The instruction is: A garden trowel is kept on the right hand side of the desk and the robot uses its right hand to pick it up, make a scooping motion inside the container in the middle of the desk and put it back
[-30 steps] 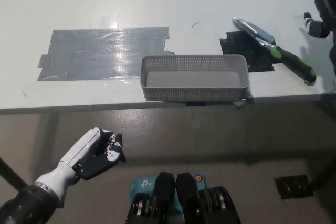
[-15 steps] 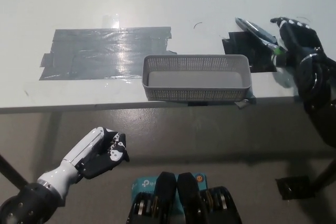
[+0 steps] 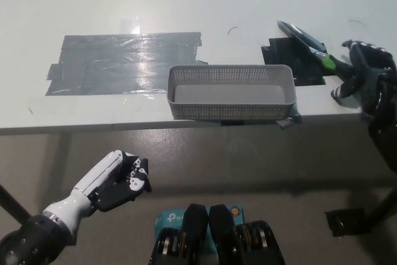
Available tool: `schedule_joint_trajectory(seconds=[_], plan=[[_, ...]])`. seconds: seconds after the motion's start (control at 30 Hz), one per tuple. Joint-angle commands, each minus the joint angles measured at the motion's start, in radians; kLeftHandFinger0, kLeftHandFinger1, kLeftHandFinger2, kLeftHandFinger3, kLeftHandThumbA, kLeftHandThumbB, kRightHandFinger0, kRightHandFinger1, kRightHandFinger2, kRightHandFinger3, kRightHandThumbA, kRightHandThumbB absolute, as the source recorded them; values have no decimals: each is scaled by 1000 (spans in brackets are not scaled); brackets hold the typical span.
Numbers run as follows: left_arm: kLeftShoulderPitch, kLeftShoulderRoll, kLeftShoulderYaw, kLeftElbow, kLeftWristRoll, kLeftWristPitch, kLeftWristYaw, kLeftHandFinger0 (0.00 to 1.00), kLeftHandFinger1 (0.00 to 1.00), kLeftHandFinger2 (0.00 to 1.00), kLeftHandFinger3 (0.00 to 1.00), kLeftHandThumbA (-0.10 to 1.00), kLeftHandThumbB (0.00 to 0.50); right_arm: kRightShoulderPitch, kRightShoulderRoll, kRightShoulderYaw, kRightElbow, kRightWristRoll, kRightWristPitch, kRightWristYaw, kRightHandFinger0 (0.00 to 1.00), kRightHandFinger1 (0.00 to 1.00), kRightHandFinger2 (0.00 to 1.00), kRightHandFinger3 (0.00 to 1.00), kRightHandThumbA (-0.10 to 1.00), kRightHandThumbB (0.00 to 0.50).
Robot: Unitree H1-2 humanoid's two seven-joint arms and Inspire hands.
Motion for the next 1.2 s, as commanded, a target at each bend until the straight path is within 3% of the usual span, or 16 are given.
schedule_joint_trajectory(seconds=[0.0,0.3,0.33,0.73,0.77,0.87,0.9,0.93,1.0,1.03,1.1,1.17], plan=[[-35,22,-1,-12,-9,-7,-25,23,185,310,246,-100,500,-66,-3,-8,70,3,-7,-51,1000,1000,1000,1000,891,500],[-39,18,-3,-6,3,-33,-25,0,162,286,227,-100,500,-82,59,-2,126,28,-10,-27,1000,1000,1000,1000,860,500],[-40,20,-2,-10,-3,-32,-30,0,161,283,225,-100,500,-87,71,1,131,31,-11,-20,1000,1000,1000,1000,811,500],[-58,22,-11,-15,-1,-30,-43,2,159,268,202,-100,500,-159,91,80,141,-9,-94,-26,1000,1000,1000,1000,679,500],[-54,20,-7,-28,-3,-15,-38,4,163,271,201,-100,500,-172,84,84,146,-2,-90,6,1000,1000,1000,1000,549,473],[-63,16,-5,-21,-10,-17,-38,4,162,263,189,-100,500,-188,74,102,167,-2,-67,47,1000,1000,1000,1000,500,436],[-63,17,-3,-19,-12,-22,-39,6,162,263,190,-100,500,-193,71,107,182,-2,-51,75,1000,1000,1000,1000,404,355],[-61,19,1,-14,-21,-30,-43,5,161,261,190,-100,500,-207,66,119,235,1,-21,133,1000,1000,1000,1000,340,321],[-60,20,2,-22,-21,-25,-43,0,157,254,190,-100,500,-210,61,137,258,-6,-2,157,1000,1000,1000,1000,332,296],[-68,22,1,-17,-19,-28,-43,0,156,251,192,-100,500,-225,49,190,319,-40,-19,204,1000,1000,1000,1000,387,294],[-68,23,2,-14,-21,-46,-46,0,150,243,201,-100,500,-233,37,234,370,-52,-52,240,1000,1000,1000,1000,352,285],[-69,19,2,-11,-23,-42,-44,0,154,242,208,-100,500,-254,45,257,460,-41,-79,267,1000,1000,1000,1000,383,275]])
